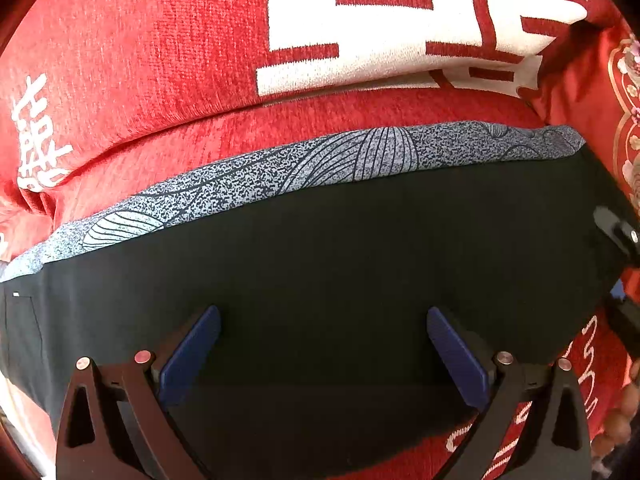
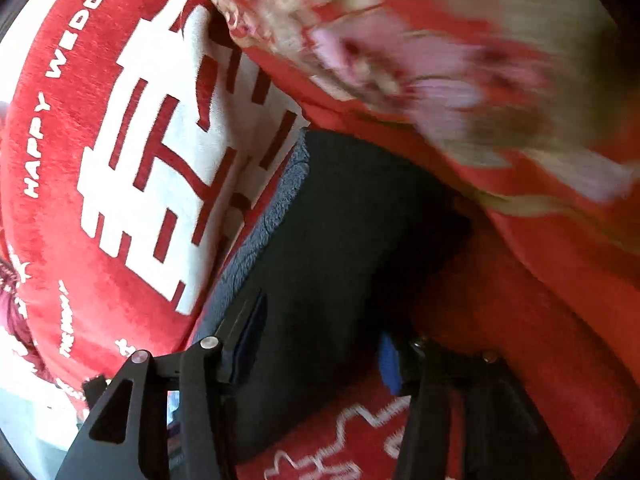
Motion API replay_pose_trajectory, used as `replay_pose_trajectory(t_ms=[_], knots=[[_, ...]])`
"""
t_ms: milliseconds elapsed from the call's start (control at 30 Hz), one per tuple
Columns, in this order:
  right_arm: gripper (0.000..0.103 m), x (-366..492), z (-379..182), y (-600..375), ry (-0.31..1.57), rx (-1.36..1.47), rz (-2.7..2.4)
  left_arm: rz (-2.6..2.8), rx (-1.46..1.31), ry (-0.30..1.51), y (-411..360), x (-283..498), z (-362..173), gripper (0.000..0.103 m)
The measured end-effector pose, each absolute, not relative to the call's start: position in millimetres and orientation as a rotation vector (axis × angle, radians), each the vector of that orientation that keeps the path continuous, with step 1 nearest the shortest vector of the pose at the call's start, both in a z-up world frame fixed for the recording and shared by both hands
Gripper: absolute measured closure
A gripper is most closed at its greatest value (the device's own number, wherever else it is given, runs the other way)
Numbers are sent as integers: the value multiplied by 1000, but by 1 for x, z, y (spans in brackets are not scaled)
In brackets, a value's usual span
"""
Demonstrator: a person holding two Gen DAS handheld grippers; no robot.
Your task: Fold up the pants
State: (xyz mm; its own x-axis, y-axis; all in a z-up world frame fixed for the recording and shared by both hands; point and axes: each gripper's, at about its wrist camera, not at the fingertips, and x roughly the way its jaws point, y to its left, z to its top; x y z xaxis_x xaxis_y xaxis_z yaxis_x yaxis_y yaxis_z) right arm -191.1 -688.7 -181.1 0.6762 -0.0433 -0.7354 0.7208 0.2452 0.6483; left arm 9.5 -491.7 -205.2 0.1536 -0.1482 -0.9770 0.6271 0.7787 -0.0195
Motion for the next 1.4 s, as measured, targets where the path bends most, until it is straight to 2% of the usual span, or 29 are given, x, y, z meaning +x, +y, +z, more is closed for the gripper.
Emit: replay_pose_trajectory(t_ms=[33, 67, 100, 167, 200, 300, 400, 500, 733, 833, 1000, 1200, 1400], knots=[[56, -188, -179, -690, 682, 1240, -594, -587, 446, 1325, -492, 13, -204, 0], [80, -185, -179, -692, 699, 1256, -606, -586, 439, 1336, -492, 17, -202, 5], [88, -185, -177, -693, 697, 1269, -599, -584, 424, 1338, -490, 20, -199, 20], [88, -184, -166, -692, 695, 1243, -572, -588, 410, 1326, -488, 23, -189, 33], [88, -183, -158, -691, 700, 1209, -550, -596, 414, 1313, -488, 23, -186, 33], [88, -174, -132, -683, 709, 1110, -494, -599, 426, 1274, -493, 20, -181, 33], [88, -166, -113, -674, 720, 1034, -465, -653, 397, 1334, -504, 10, -193, 31], [88, -154, -98, -662, 743, 972, -440, -668, 494, 1176, -510, -13, -196, 30], [88, -124, -63, -627, 795, 789, -406, -761, 422, 1252, -498, 9, -195, 26], [88, -111, -46, -607, 810, 706, -397, -781, 332, 1327, -473, 28, -184, 26], [88, -82, -25, -557, 845, 559, -350, -726, 247, 1327, -410, 57, -156, 26], [85, -23, -43, -471, 946, 418, -268, -572, 270, 1350, -312, 99, -151, 26], [74, 33, -130, -368, 1210, 118, -240, -433, 302, 1400, -240, 126, -169, 26]])
